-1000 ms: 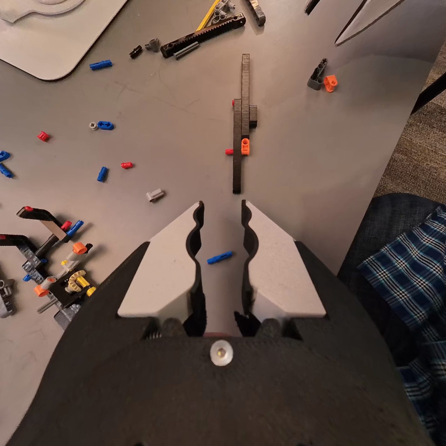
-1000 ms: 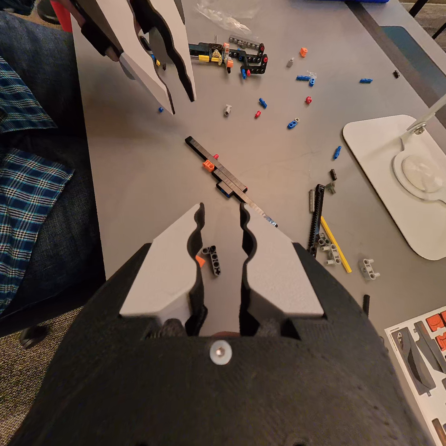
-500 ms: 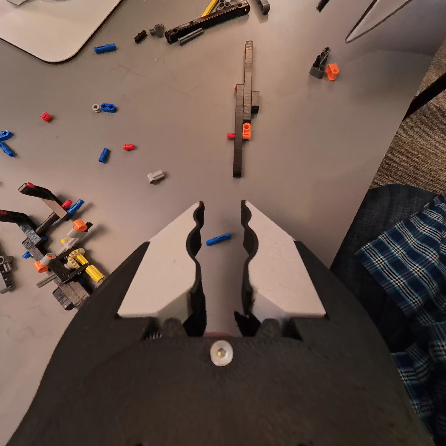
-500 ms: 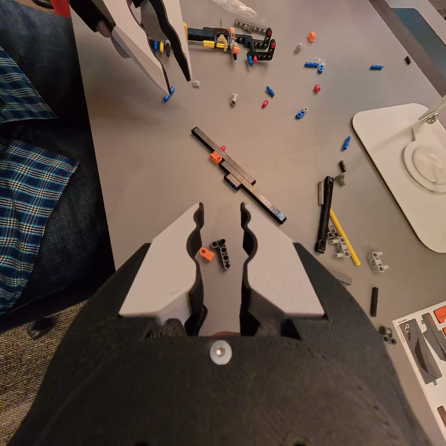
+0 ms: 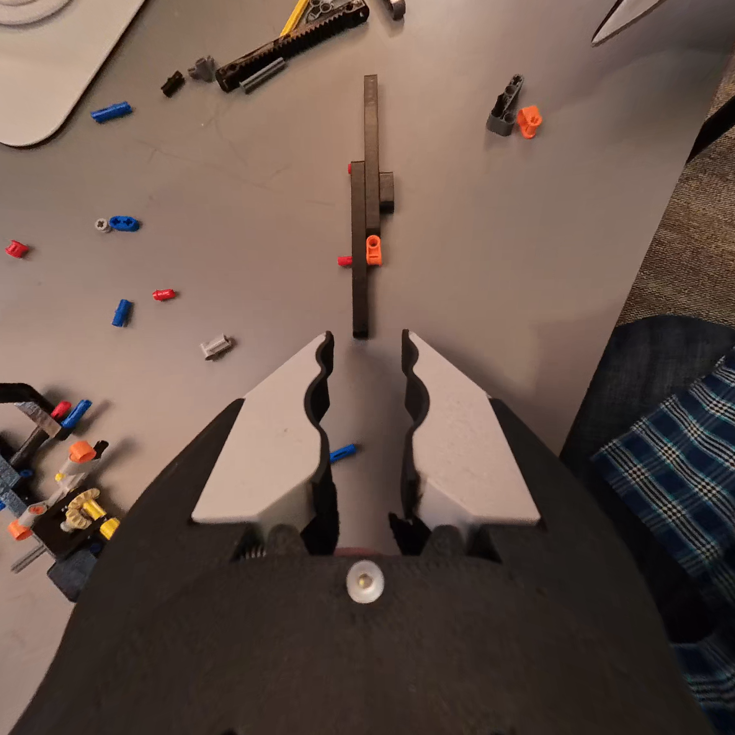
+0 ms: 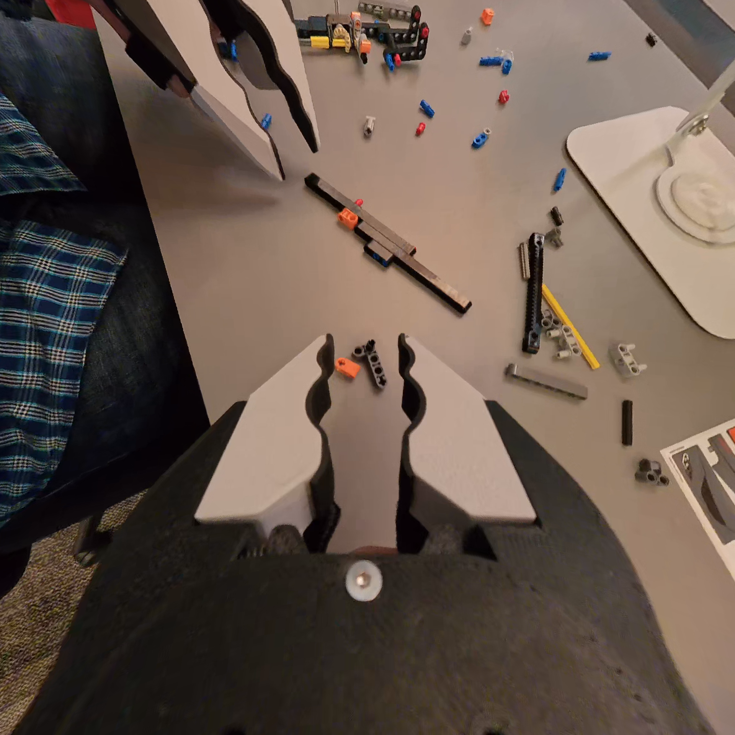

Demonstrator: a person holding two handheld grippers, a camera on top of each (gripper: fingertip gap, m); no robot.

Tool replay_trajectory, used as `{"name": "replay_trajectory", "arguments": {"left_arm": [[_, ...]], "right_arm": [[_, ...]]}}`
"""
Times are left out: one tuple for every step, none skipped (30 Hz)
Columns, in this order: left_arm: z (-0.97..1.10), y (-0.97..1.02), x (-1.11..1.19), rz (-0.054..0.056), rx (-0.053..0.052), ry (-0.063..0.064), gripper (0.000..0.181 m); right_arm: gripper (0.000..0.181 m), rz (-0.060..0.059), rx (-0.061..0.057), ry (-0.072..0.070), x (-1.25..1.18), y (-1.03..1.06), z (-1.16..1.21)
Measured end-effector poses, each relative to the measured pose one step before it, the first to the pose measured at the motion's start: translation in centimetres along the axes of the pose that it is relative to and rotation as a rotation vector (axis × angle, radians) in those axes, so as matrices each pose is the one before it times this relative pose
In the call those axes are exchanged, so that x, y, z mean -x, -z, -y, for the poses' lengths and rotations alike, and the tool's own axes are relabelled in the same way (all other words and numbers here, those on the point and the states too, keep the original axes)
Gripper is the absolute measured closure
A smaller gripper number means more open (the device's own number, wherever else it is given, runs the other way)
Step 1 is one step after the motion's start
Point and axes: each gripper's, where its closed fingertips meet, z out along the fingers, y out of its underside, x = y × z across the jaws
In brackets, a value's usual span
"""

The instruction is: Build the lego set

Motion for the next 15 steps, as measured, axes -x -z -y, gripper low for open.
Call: {"name": "replay_trajectory", "arguments": {"left_arm": [[-0.080,0.159,0.064,0.0052,0.0012,0.0003,0.149],[-0.111,0.272,0.128,0.0054,-0.0011,0.0023,0.149],[-0.154,0.375,0.243,0.0090,-0.0017,0.0041,0.149],[-0.189,0.430,0.336,0.0097,-0.0026,0.0063,0.149],[-0.271,0.456,0.417,0.0105,-0.0002,0.0094,0.149],[-0.287,0.495,0.476,0.0124,-0.0007,0.0113,0.149],[-0.200,0.508,0.437,0.0105,-0.0069,0.0118,0.149],[-0.156,0.468,0.356,0.0071,-0.0077,0.0131,0.149],[-0.193,0.382,0.300,0.0062,-0.0039,0.0112,0.149],[-0.191,0.267,0.219,0.0062,-0.0011,0.0066,0.149],[-0.146,0.140,0.059,0.0023,-0.0009,0.0028,0.149],[-0.043,0.028,-0.094,-0.0023,-0.0014,-0.0001,0.150],[0.046,-0.057,-0.202,-0.0039,-0.0021,-0.0026,0.150],[0.213,-0.118,-0.336,-0.0077,-0.0053,-0.0051,0.150],[0.382,-0.160,-0.418,-0.0085,-0.0102,-0.0072,0.150]], "right_arm": [[0.151,-0.0003,0.0114,-0.0006,0.058,0.057,-0.340],[0.151,0.0026,0.0091,0.0018,0.152,0.009,-0.260],[0.151,0.0041,0.0043,-0.0002,0.150,-0.023,-0.147],[0.153,0.0045,0.0023,-0.0021,0.129,-0.047,-0.116],[0.153,0.0001,0.0034,-0.0041,-0.003,-0.074,-0.126],[0.153,-0.0030,0.0038,-0.0086,-0.121,-0.090,-0.142],[0.152,-0.0025,0.0024,-0.0118,-0.165,-0.131,-0.102],[0.152,-0.0005,0.0036,-0.0126,-0.139,-0.166,-0.092],[0.152,-0.0008,0.0103,-0.0151,-0.160,-0.258,-0.154],[0.151,-0.0002,0.0153,-0.0160,-0.164,-0.354,-0.206],[0.151,0.0052,0.0170,-0.0115,-0.057,-0.437,-0.220],[0.154,0.0039,0.0208,-0.0066,-0.055,-0.453,-0.284],[0.155,-0.0033,0.0238,-0.0097,-0.235,-0.414,-0.347],[0.157,0.0045,0.0135,-0.0165,-0.194,-0.322,-0.224],[0.160,0.0177,-0.0049,-0.0181,-0.020,-0.151,0.033]]}}
